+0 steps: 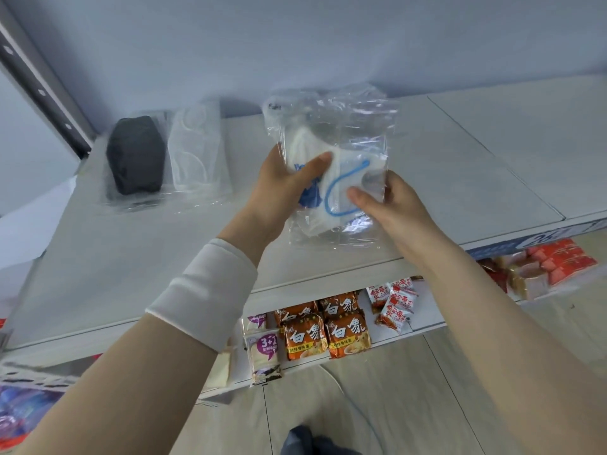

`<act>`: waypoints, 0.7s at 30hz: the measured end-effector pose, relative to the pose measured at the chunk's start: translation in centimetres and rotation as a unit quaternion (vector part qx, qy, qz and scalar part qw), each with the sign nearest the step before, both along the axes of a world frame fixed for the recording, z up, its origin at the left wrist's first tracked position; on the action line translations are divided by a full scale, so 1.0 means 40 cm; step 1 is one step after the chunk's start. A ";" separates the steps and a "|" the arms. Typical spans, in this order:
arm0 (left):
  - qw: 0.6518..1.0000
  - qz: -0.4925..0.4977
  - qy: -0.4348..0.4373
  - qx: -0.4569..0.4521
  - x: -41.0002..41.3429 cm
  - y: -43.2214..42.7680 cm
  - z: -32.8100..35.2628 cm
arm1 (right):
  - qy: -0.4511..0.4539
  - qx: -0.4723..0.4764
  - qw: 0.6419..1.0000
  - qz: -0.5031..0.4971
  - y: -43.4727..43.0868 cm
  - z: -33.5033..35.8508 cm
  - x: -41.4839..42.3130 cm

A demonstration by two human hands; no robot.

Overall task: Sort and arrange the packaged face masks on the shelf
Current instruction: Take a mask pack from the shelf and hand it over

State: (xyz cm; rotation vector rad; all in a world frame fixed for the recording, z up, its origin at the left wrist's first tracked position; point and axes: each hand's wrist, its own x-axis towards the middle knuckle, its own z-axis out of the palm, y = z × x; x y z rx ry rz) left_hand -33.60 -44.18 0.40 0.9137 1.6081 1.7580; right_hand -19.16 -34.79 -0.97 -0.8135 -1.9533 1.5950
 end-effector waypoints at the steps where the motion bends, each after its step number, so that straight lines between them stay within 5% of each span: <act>1: 1.000 -0.016 -0.017 0.006 0.014 0.011 0.004 | -0.002 -0.005 1.000 -0.002 0.003 0.003 0.026; 10: 0.965 -0.247 -0.066 -0.059 0.279 0.212 -0.004 | 0.033 -0.078 0.975 -0.203 0.030 -0.037 0.360; 21: 0.890 -0.415 -0.080 -0.171 0.795 0.415 -0.175 | 0.067 -0.174 0.871 -0.454 0.008 -0.205 0.836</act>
